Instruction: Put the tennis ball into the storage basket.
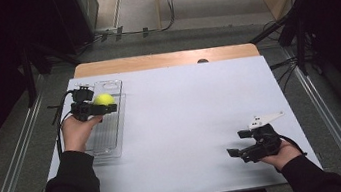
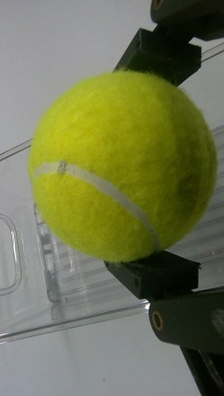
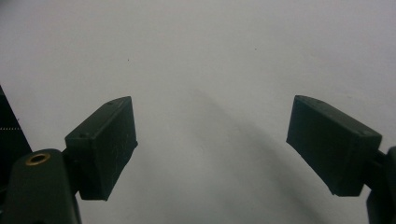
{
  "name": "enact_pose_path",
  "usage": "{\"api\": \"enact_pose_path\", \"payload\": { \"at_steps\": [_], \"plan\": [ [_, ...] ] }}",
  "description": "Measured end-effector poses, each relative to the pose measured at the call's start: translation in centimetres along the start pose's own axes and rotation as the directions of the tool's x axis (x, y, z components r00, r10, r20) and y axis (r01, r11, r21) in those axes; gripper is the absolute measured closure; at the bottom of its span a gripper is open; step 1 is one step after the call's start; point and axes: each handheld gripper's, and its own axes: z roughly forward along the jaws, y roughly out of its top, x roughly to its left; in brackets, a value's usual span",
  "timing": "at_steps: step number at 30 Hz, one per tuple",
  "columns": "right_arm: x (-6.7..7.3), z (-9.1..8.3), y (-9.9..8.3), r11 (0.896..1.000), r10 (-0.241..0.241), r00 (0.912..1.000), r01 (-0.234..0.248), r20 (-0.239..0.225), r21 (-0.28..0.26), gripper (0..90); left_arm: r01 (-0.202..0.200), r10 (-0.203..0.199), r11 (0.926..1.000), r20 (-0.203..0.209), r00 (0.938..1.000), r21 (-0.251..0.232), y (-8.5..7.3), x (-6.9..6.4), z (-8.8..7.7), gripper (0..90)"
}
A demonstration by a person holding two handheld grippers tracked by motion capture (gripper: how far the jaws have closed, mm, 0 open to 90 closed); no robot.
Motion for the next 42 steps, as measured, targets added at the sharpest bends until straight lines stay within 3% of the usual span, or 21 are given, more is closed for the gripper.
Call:
{"api": "enact_pose_path", "payload": {
  "at_steps": [11, 15, 19, 27, 42],
  "plan": [
    [0.0, 0.0, 0.0, 1.000, 0.002, 1.0000, -0.002, 0.001, 0.000, 13.9, -0.015, 0.015, 0.9998, -0.009, 0.9998, 0.009, 0.1, -0.1, -0.1, 24.4],
    [0.0, 0.0, 0.0, 1.000, 0.001, 1.0000, -0.001, 0.001, 0.000, 13.9, 0.017, -0.016, 0.9993, 0.019, 0.9997, -0.033, 0.2, 0.0, -0.7, 21.6],
    [0.0, 0.0, 0.0, 1.000, 0.002, 1.0000, -0.002, 0.001, -0.001, 13.9, 0.019, -0.018, 0.9975, 0.025, 0.9995, -0.067, 0.5, -0.2, -1.4, 21.6],
    [0.0, 0.0, 0.0, 1.000, 0.002, 1.0000, -0.002, 0.001, 0.000, 13.9, 0.017, -0.016, 0.9980, 0.015, 0.9998, -0.061, 0.8, -0.4, -2.1, 21.5],
    [0.0, 0.0, 0.0, 1.000, 0.001, 1.0000, -0.001, -0.002, -0.002, 13.9, -0.002, 0.008, 0.9979, 0.079, 0.9969, -0.065, 1.6, -1.8, -3.0, 21.6]
  ]
}}
